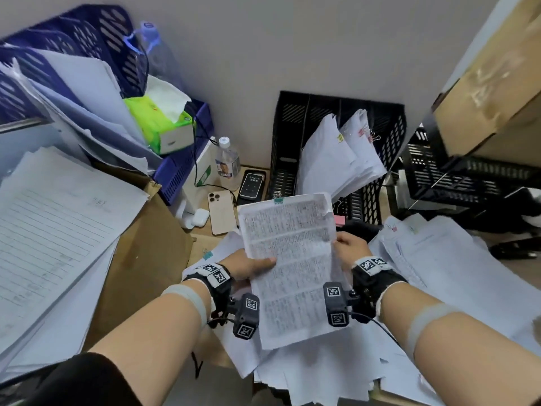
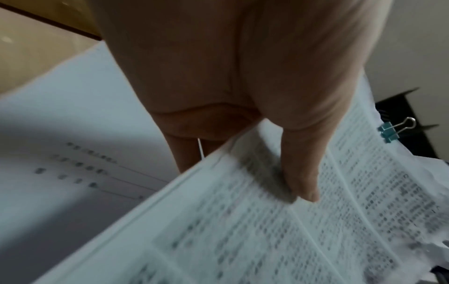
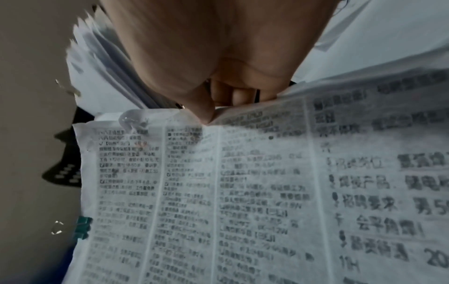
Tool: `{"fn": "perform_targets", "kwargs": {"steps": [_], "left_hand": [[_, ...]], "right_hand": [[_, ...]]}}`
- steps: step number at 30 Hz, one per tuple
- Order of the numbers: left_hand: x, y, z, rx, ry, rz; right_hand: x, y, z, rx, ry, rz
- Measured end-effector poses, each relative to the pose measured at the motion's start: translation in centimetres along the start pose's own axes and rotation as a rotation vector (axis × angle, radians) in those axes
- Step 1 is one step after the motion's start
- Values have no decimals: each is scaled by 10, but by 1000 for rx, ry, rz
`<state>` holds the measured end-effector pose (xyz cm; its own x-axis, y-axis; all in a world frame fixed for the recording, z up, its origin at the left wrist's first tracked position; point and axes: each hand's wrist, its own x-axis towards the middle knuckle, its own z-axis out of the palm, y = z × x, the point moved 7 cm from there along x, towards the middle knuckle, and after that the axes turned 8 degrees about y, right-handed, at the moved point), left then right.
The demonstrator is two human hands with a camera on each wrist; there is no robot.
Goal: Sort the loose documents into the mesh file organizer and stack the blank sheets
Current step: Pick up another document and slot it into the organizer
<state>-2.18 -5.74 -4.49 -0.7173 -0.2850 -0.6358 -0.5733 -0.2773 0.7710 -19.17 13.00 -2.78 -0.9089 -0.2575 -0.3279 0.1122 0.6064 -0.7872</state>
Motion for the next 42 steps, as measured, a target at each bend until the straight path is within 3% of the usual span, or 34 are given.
{"fn": "perform_targets", "kwargs": {"steps": [7, 11, 15, 17, 19, 21, 23, 26, 28, 29, 33, 42], "left_hand": [[8, 49, -2, -74, 61, 51], [9, 89, -23, -82, 152, 128], [4, 135, -43, -99, 223, 265], [-2, 158, -49, -109, 258, 344], [-8, 179, -57, -108, 311, 443], [-14, 198, -64, -79, 370, 533], [-27, 218, -68, 19, 448, 644], [-50, 242, -60, 255, 505, 922], [-55, 242, -58, 332, 542, 928], [-51, 239, -59, 340, 519, 891], [-34, 225, -38, 330, 208, 850], [19, 207, -4, 312, 53, 670]], "right_hand": [[20, -26, -23, 230, -17, 30], [20, -73, -36, 186, 38, -95], [11, -137, -54, -30, 261, -318], [-4, -176, -45, -111, 179, -405], [-24, -213, -18, -138, -83, -417], [-42, -249, 8, -155, -248, -436], [-52, -280, 26, -127, -274, -442], [-58, -313, 40, -102, -225, -435], [-57, -326, 39, -50, -146, -449], [-55, -329, 33, -23, -95, -444], [-38, -329, 1, -105, 94, -418], [-10, -314, -38, -231, 137, -399]]}}
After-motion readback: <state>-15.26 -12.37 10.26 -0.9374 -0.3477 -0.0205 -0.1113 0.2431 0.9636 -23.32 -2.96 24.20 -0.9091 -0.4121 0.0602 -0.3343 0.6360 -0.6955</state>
